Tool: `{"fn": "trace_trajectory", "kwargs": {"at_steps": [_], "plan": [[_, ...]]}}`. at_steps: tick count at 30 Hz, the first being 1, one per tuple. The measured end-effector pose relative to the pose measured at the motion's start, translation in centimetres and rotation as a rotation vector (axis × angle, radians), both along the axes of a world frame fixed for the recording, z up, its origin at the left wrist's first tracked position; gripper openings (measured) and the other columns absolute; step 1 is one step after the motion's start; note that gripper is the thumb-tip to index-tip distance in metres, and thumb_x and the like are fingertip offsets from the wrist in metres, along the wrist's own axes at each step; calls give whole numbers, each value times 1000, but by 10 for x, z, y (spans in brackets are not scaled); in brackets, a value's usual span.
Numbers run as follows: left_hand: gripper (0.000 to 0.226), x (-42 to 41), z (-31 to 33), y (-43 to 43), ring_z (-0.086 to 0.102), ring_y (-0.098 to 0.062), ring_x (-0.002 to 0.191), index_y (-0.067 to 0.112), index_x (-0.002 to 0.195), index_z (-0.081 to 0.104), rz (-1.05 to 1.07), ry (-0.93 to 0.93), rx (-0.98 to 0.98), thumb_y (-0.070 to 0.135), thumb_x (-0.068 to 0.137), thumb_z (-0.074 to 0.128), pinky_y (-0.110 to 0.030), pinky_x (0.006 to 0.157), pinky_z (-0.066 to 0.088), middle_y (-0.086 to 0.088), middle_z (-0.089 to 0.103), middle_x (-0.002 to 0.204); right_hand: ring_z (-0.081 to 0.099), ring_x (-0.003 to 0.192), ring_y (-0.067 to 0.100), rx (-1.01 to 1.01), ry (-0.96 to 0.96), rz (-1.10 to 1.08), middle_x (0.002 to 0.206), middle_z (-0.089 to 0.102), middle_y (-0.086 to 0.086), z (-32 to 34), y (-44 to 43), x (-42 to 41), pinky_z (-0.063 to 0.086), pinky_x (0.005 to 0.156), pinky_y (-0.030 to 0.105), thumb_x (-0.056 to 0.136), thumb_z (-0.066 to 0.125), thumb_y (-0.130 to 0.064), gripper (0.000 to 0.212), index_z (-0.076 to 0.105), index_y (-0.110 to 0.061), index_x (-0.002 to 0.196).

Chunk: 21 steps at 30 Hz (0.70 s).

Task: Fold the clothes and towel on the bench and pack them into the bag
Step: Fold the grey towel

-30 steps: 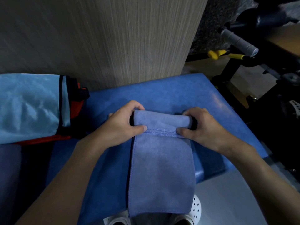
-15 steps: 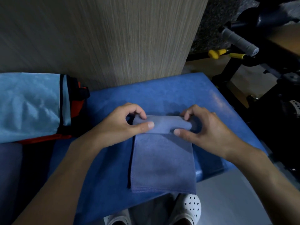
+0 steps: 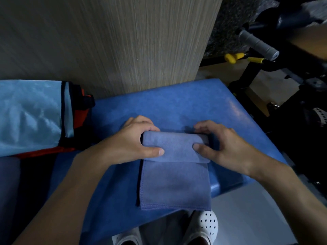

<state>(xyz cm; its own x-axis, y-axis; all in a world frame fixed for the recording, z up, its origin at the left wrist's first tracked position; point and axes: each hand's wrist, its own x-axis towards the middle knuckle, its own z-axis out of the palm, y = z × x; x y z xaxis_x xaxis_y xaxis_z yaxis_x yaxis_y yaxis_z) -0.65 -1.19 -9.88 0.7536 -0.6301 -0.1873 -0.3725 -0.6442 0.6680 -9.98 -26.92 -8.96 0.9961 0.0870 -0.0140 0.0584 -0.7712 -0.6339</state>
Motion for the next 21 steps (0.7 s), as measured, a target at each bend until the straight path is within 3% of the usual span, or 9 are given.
{"fn": "trace_trajectory", "kwargs": {"at_steps": [4, 7, 9, 13, 16, 19, 21], "plan": [[50, -2, 3, 0, 52, 1, 103, 43, 96, 57, 3, 20, -24, 65, 53, 71, -24, 89, 44, 24, 55, 102, 46, 119, 7, -86, 119, 25, 122, 53, -19, 7, 1, -2, 32, 110, 42, 85, 69, -42, 61, 45, -33, 140], [49, -3, 6, -1, 57, -1, 76, 37, 92, 57, 11, 77, -86, 57, 53, 78, -27, 68, 48, 16, 61, 85, 53, 114, 5, -6, 143, 55, 120, 59, -18, 7, 0, -1, 39, 106, 39, 81, 74, -38, 47, 56, -39, 124], [47, -4, 5, -2, 54, -1, 71, 33, 91, 56, 18, 84, -118, 51, 56, 83, -27, 66, 47, 14, 60, 81, 56, 105, 4, 67, 113, 35, 109, 61, -17, 5, 0, 0, 47, 97, 37, 78, 78, -30, 35, 59, -40, 107], [41, -5, 3, -6, 51, -3, 73, 29, 89, 53, 103, -20, -228, 31, 68, 88, -27, 68, 45, 15, 55, 82, 52, 100, 4, 48, -125, -61, 101, 54, -19, 1, 8, 7, 44, 95, 39, 77, 78, -24, 36, 54, -38, 100], [40, -8, 5, -10, 54, -14, 80, 25, 91, 50, 121, -110, -287, 30, 69, 83, -42, 75, 50, 9, 56, 87, 50, 98, 5, 0, -245, -69, 99, 47, -18, 1, 12, 12, 43, 94, 47, 75, 76, -27, 38, 49, -38, 100], [42, -11, 9, -9, 59, -21, 89, 22, 90, 49, 65, -62, -293, 25, 67, 84, -51, 82, 50, 4, 61, 95, 52, 99, 6, 45, -194, -18, 100, 51, -17, 2, 11, 8, 44, 91, 48, 70, 72, -42, 35, 48, -36, 94], [46, -15, 12, -6, 62, -14, 100, 23, 89, 49, 24, 39, -268, 34, 62, 85, -46, 87, 52, 8, 65, 106, 57, 97, 14, 139, -135, 28, 99, 57, -11, 1, 9, 3, 48, 85, 47, 70, 71, -55, 35, 50, -35, 90]]}}
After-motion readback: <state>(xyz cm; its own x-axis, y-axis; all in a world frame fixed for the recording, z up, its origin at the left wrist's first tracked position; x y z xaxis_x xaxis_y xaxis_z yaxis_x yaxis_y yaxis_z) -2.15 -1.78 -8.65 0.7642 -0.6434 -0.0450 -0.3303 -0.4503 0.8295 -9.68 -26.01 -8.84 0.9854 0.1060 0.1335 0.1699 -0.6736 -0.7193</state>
